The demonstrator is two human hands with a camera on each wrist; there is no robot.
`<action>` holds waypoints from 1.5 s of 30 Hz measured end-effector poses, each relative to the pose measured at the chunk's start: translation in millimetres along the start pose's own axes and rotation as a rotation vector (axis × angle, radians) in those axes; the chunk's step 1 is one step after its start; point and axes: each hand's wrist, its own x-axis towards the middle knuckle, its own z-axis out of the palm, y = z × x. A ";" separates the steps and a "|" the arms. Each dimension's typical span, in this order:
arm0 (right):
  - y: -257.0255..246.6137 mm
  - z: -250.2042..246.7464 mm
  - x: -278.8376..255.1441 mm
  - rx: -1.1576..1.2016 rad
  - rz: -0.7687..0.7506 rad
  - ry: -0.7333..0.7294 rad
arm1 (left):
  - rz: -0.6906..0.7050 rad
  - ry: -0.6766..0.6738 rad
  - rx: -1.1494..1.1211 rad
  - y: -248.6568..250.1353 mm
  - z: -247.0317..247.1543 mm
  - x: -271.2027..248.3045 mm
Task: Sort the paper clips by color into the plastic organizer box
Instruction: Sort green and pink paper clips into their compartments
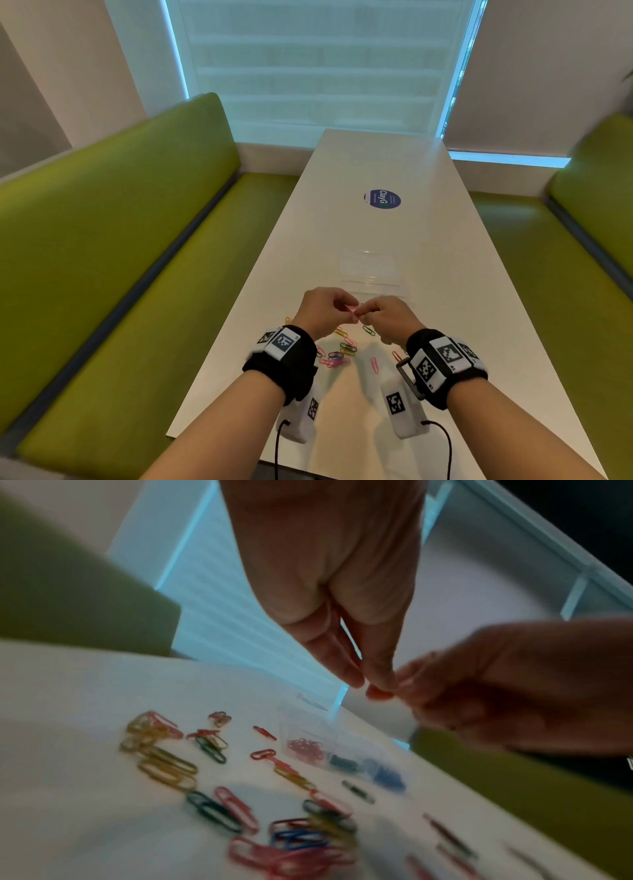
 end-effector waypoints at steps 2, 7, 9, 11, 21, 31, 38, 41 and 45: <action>-3.3 -1.5 -0.7 0.036 0.015 -0.009 | 0.055 0.029 0.073 0.4 1.5 -0.8; -5.2 -6.5 2.7 0.093 0.036 0.003 | 0.325 0.179 0.262 -6.0 5.7 0.1; -6.0 -7.0 3.2 0.100 0.042 0.003 | 0.483 0.231 0.419 -3.9 4.4 -1.0; -6.9 -7.3 2.8 0.099 0.054 -0.006 | 0.588 0.232 0.479 -0.3 3.2 -2.5; -3.6 -10.4 -0.6 0.242 0.123 -0.081 | 0.189 0.054 0.127 -0.6 -2.5 -6.1; -7.9 -13.4 -3.4 0.339 0.116 -0.115 | -0.008 -0.070 -0.274 -3.8 -15.6 -5.8; -10.3 -15.1 -2.0 0.408 0.132 -0.087 | -0.113 -0.098 -0.465 0.1 -16.1 -6.2; -10.2 -15.1 -2.1 0.412 0.134 -0.075 | -0.142 -0.112 -0.509 0.4 -15.6 -6.3; -9.4 -13.2 -2.5 0.425 0.137 -0.060 | -0.173 -0.123 -0.517 2.8 -17.4 -5.7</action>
